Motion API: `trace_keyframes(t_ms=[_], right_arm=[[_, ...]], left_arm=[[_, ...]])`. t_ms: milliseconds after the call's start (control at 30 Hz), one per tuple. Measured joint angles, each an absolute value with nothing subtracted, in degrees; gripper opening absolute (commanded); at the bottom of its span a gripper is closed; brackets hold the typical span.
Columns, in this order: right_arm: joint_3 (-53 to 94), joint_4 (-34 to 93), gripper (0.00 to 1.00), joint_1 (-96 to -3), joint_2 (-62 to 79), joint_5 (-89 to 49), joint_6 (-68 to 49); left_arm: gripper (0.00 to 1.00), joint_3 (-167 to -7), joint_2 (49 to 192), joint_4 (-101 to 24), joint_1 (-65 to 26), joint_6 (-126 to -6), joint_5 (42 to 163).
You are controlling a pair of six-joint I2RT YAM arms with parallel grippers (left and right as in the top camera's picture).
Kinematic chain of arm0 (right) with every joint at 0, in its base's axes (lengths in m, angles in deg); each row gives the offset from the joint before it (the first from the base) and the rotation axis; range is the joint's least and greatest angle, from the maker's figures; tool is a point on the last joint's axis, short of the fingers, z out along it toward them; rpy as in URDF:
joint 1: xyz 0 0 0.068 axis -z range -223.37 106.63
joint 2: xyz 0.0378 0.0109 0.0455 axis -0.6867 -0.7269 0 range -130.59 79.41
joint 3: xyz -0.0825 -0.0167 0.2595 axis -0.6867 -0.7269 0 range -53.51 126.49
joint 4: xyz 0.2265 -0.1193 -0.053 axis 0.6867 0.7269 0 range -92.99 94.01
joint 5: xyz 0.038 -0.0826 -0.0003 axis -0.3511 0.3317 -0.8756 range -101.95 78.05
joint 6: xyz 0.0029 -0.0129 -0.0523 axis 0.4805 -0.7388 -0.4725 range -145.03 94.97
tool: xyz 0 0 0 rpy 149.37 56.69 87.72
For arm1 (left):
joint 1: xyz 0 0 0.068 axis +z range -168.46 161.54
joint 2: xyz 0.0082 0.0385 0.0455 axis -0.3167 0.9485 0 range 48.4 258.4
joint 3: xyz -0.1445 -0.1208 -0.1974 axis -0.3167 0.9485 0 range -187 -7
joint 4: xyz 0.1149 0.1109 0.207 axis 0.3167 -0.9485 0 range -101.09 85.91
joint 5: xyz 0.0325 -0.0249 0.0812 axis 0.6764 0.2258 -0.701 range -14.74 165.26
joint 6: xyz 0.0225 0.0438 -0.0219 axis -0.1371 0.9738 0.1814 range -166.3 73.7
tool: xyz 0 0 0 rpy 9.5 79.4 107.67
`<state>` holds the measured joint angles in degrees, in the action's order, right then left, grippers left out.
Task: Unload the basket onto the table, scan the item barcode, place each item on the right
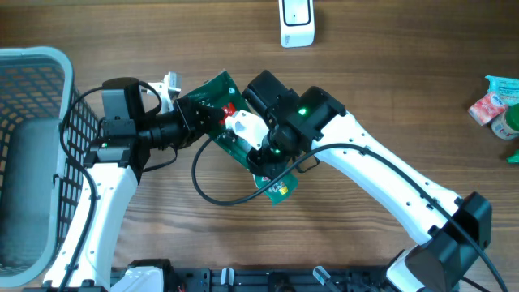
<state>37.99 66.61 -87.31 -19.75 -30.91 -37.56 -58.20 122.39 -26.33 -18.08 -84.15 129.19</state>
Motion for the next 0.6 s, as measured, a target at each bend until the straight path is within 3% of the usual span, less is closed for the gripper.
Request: trace_keyframes(t_ms=[33,200,367,467,600], right_arm=[[37.99,66.59,0.83,-87.31,-19.75,-30.83,-36.93],[39.19,66.11,1.0,-87.31,-19.75,-26.37,-31.22],[40.59,57.83,1.0,-86.66,-19.6,-18.21,-10.2],[40.61,53.74,0.99,-88.8,-19.57,-11.11,-10.39],[40.52,52.34,1.0,-92.67,-18.66,-8.84,-14.09]], left_arm=[[0.04,-58.2,122.39,-26.33,-18.08,-84.8,129.17],[0.04,-58.2,122.39,-26.36,-16.33,-96.96,124.54],[0.04,-58.2,122.39,-26.33,-12.05,-116.1,121.98],[0.04,-58.2,122.39,-26.18,-11.54,-128.08,120.89],[0.04,-58.2,122.39,-26.16,-11.54,-135.27,117.67]])
